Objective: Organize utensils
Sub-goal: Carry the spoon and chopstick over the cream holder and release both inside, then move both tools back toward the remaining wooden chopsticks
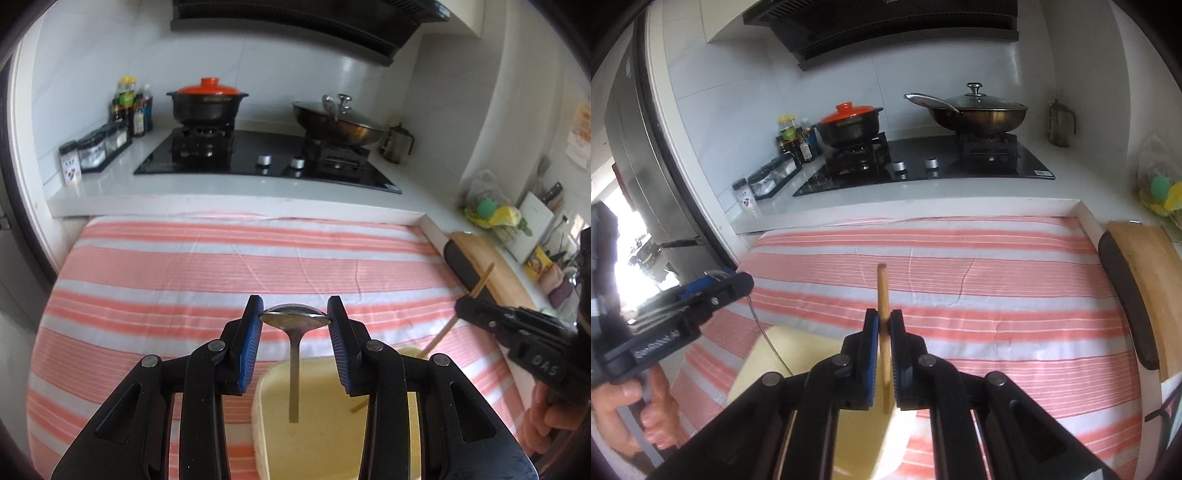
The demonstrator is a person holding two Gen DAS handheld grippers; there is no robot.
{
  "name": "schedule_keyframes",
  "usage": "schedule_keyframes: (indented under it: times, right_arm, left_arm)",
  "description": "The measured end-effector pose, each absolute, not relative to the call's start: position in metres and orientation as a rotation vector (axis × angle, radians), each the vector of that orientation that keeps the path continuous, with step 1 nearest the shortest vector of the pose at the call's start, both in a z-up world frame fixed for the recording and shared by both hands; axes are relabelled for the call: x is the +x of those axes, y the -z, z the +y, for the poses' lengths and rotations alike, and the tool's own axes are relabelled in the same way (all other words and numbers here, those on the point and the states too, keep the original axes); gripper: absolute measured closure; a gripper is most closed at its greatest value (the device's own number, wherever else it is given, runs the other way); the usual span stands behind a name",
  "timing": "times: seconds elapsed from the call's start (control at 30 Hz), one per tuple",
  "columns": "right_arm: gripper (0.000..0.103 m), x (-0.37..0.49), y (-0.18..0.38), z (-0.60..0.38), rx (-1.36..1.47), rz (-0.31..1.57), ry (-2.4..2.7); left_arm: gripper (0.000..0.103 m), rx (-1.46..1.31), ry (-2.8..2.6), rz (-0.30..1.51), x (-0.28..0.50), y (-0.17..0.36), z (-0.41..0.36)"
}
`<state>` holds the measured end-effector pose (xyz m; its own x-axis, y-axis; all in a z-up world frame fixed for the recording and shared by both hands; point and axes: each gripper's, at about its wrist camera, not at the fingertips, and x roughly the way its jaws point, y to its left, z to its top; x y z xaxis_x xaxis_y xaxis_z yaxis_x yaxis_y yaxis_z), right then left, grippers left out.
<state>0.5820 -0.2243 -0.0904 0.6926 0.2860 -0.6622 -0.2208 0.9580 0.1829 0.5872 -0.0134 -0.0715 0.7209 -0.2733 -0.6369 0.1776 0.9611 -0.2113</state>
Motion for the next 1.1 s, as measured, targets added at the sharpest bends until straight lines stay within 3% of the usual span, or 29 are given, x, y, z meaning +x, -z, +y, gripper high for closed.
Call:
schedule_keyframes:
  times: [0.17,0.23,0.27,0.4,0.47,0.53,0.57,0.63,0.7,0.8,0.97,1.1]
  right_arm:
    - [0.094,0.594,0.096,-0.225,0.089,0.786,-0.254]
    - [0.08,0.595,0.096,-0.226,0.081,0.809,-0.231]
    - [0.071,0.592,0.091,-0.228,0.075,0.814,-0.217]
    - [0.071,0.549,0.033,-0.251,0.035,0.73,-0.212]
    - [0.068,0.51,-0.003,-0.267,0.008,0.668,-0.236]
    - [0.059,0.459,-0.032,-0.285,-0.021,0.618,-0.254]
    - [0.053,0.434,-0.041,-0.293,-0.033,0.596,-0.264]
    - [0.052,0.375,-0.047,-0.309,-0.075,0.557,-0.271]
    - [0.052,0.32,-0.034,-0.321,-0.118,0.501,-0.232]
    - [0.05,0.242,0.022,-0.331,-0.175,0.444,-0.097]
    - [0.05,0.179,0.138,-0.331,-0.043,0.559,0.055]
    - [0.05,0.171,0.189,-0.31,0.076,0.685,-0.039]
  left_arm:
    - [0.066,-0.114,0.212,0.767,0.602,0.09,-0.02]
    - [0.065,-0.107,0.194,0.802,0.603,0.088,-0.018]
    - [0.065,-0.102,0.193,0.802,0.599,0.08,-0.014]
    - [0.064,-0.092,0.212,0.718,0.55,0.02,0.02]
    - [0.057,-0.086,0.24,0.662,0.509,-0.011,0.043]
    - [0.038,-0.056,0.248,0.62,0.46,-0.031,0.063]
    - [0.035,-0.035,0.249,0.6,0.428,-0.036,0.073]
    - [0.022,-0.003,0.257,0.587,0.374,-0.028,0.086]
    - [0.015,0.024,0.257,0.601,0.32,0.0,0.094]
    - [0.014,0.049,0.251,0.706,0.255,0.07,0.093]
    - [0.014,-0.173,0.29,0.869,0.196,0.15,0.082]
    - [0.014,-0.236,0.262,0.886,0.191,0.165,0.067]
